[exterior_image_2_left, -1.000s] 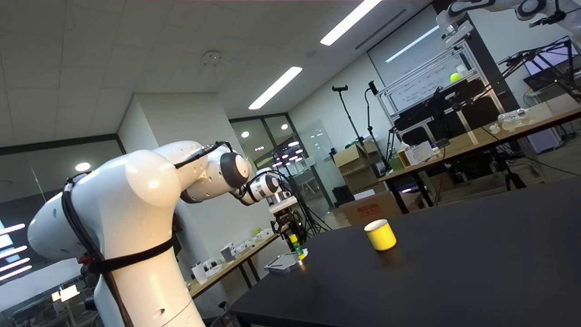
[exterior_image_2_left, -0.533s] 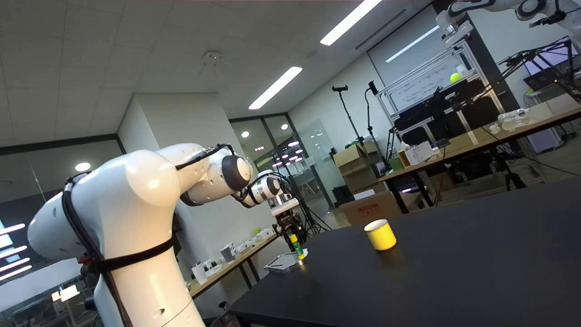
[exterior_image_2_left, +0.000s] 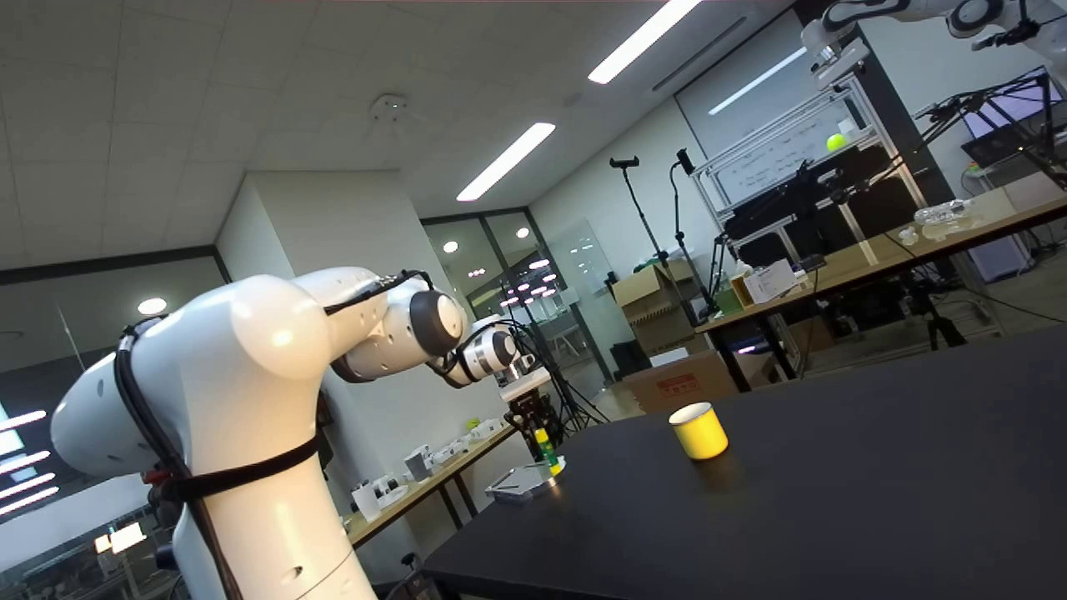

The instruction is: Put the glue stick in the mug, remove the glue stick from the mug, place the glue stick in the mug

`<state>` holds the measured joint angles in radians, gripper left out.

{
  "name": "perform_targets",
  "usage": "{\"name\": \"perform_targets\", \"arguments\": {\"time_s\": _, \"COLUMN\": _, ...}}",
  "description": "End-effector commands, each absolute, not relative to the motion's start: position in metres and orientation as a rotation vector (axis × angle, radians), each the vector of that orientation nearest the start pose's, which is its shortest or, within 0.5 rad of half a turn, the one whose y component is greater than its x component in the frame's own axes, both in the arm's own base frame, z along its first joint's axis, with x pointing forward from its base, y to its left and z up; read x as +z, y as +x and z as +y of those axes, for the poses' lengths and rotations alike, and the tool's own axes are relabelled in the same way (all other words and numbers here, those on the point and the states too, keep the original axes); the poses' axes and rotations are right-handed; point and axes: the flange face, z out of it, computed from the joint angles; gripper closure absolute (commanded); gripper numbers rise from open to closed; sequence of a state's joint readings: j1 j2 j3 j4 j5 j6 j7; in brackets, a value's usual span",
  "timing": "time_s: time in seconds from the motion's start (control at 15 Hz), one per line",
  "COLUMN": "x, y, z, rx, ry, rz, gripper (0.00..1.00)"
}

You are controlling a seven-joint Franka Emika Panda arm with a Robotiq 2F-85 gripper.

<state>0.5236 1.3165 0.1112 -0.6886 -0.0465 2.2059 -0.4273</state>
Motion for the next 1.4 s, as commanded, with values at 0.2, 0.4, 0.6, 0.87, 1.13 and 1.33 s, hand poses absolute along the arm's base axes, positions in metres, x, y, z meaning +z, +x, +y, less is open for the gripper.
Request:
{"name": "perform_targets", "arguments": {"time_s": 0.2, "x": 0.196, "y": 0.698, "z": 0.436, "rx": -0.343, "ry": -2.729, "rz": -1.391, "gripper": 0.92}}
{"name": "perform_targets", "arguments": {"time_s": 0.4, "x": 0.221, "y": 0.706, "z": 0.425, "rx": -0.377, "ry": -2.801, "rz": -1.367, "gripper": 0.92}}
{"name": "perform_targets", "arguments": {"time_s": 0.6, "x": 0.256, "y": 0.716, "z": 0.41, "rx": -0.432, "ry": -2.882, "rz": -1.319, "gripper": 0.92}}
{"name": "perform_targets", "arguments": {"time_s": 0.87, "x": 0.297, "y": 0.728, "z": 0.384, "rx": -0.506, "ry": -2.988, "rz": -1.23, "gripper": 0.92}}
{"name": "perform_targets", "arguments": {"time_s": 1.13, "x": 0.319, "y": 0.733, "z": 0.34, "rx": -0.523, "ry": -3.084, "rz": -1.067, "gripper": 0.92}}
{"name": "perform_targets", "arguments": {"time_s": 1.33, "x": 0.326, "y": 0.734, "z": 0.303, "rx": -0.513, "ry": -3.104, "rz": -0.997, "gripper": 0.92}}
